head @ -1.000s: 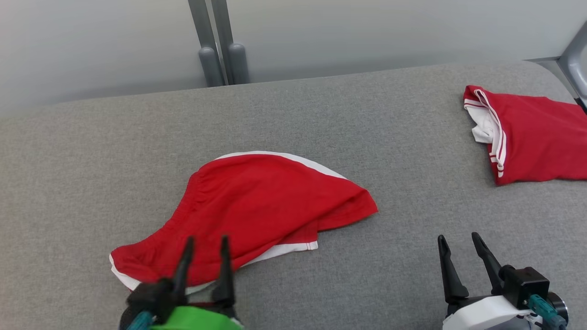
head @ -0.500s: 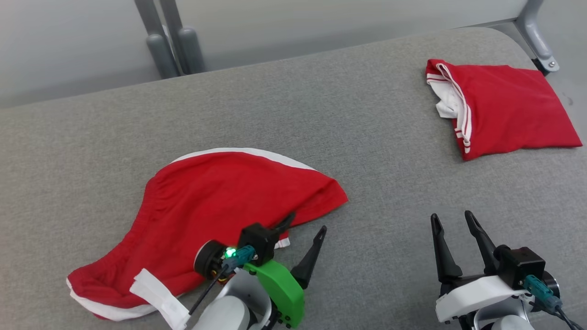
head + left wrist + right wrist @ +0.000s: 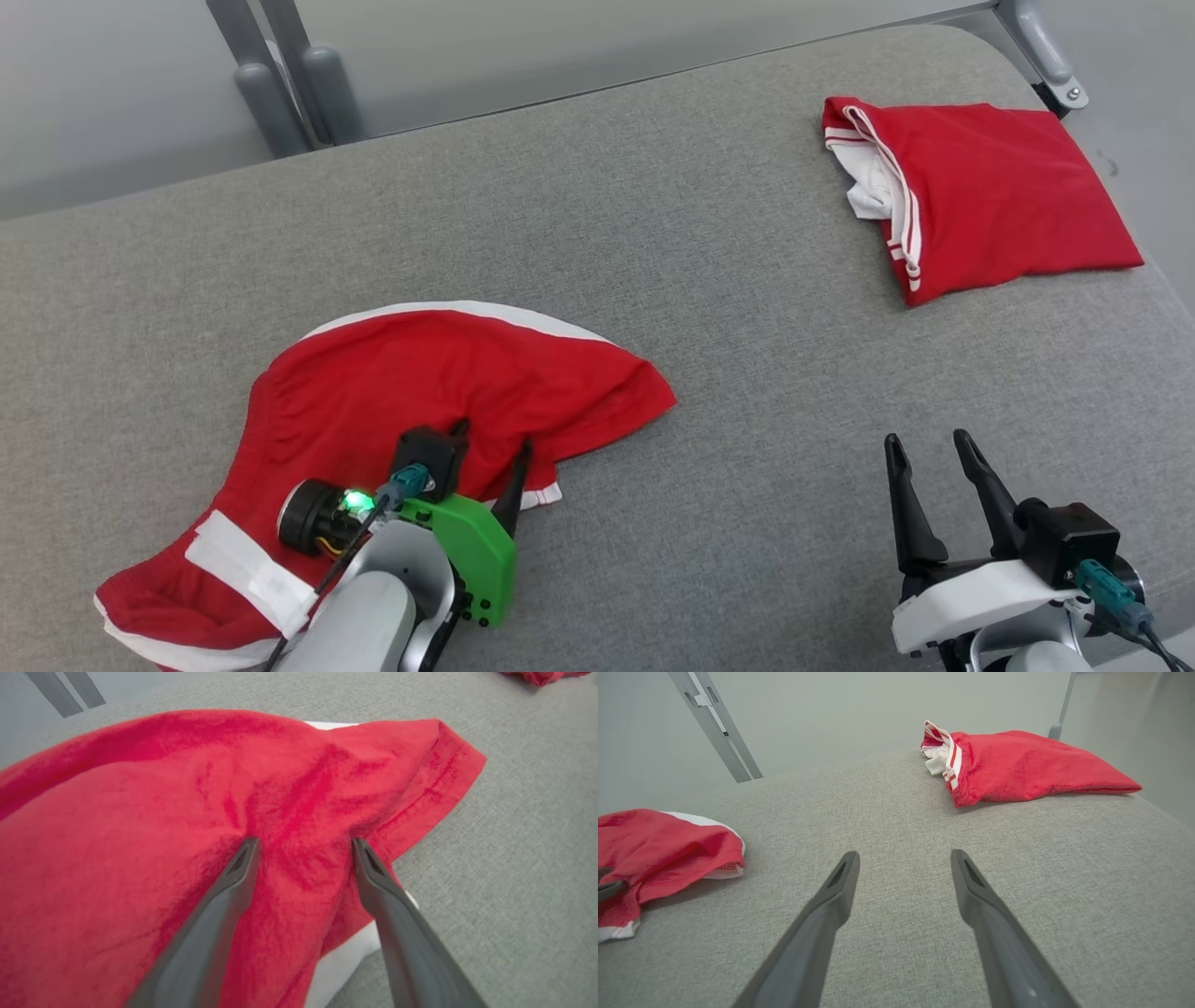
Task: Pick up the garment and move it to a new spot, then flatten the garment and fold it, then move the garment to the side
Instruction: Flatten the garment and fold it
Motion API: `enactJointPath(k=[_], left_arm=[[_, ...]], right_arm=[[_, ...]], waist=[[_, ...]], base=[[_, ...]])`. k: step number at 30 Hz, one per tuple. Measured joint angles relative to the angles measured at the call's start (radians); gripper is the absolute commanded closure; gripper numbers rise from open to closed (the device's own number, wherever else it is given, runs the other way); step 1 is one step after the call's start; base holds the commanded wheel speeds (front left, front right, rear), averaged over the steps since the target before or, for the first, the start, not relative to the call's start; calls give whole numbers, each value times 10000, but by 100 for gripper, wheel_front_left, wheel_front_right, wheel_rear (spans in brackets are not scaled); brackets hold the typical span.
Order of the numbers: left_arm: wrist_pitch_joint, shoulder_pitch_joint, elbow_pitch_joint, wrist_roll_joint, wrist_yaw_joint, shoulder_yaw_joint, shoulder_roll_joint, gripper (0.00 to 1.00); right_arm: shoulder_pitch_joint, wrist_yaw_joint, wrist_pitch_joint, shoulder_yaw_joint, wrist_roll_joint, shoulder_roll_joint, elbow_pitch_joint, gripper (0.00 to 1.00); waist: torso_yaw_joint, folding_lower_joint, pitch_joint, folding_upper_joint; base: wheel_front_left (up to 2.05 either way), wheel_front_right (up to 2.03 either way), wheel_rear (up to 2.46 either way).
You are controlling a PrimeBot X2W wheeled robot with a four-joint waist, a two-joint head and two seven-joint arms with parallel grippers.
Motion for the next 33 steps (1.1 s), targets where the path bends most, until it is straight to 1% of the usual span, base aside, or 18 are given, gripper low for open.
enactJointPath(k=[1,2,3,5,6,7,11,13,16,18,20,22,24,28,31,33], left_arm=[[146,-49,113,-79,-98,-2,8,5],[263,-61,203,-192,-192,-4,0,19],[351,-68,284,-236,-324,-56,-2,49],[546,-113,380,-545,-472,-56,-88,59],[600,-146,414,-552,-523,-79,-92,73],[639,-198,431,-554,-543,-88,-90,100],[646,-508,623,-748,-573,98,-127,100],[550,-634,675,-1133,-562,362,-230,100],[368,-987,807,-1220,-393,662,-234,100],[336,-1243,1051,-1365,-324,895,-226,100],[399,-1407,1340,-1674,-316,1108,-236,100],[564,-1621,1680,-1762,-336,1212,-199,100],[752,-1831,2034,-2063,-485,1342,-234,100],[1325,-2034,2585,-2773,-978,1338,-389,100],[2088,-2024,2493,-3591,-1162,1037,-523,100],[2560,-1911,2034,-4031,-1185,583,-514,100]], right_arm=[[-25,0,0,2,0,2,-2,0],[-42,0,0,10,-2,2,0,0],[-58,0,0,13,-4,2,4,0],[-80,0,0,13,-6,2,8,0],[-86,0,0,15,-8,2,10,0],[-90,0,0,12,-12,2,10,0],[-155,0,0,19,-19,2,2,0],[-158,0,0,38,-19,2,2,0],[-158,0,0,48,-23,4,4,0],[-158,0,0,48,-40,2,10,0],[-158,0,0,50,-59,4,12,0],[-158,0,0,67,-111,2,29,0],[-160,0,0,71,-123,4,38,0],[-171,0,0,113,-163,4,67,0],[-174,0,0,111,-188,6,113,0],[-171,0,0,88,-190,2,142,0]], waist=[[25,0,-2,0],[43,0,-3,0],[61,0,-6,0],[90,0,-12,0],[99,0,-18,0],[107,0,-17,0],[120,0,50,0],[111,0,76,0],[100,0,112,0],[92,0,130,0],[89,0,142,0],[79,0,154,0],[82,0,168,0],[59,0,177,0],[21,0,131,0],[8,0,78,0]], base=[[0,0,0],[0,0,0],[0,0,0],[0,0,0],[0,0,0],[0,0,0],[0,0,0],[0,0,0],[0,0,0],[0,0,0],[0,0,0],[0,0,0],[0,0,0],[0,0,0],[0,0,0],[0,0,0]])
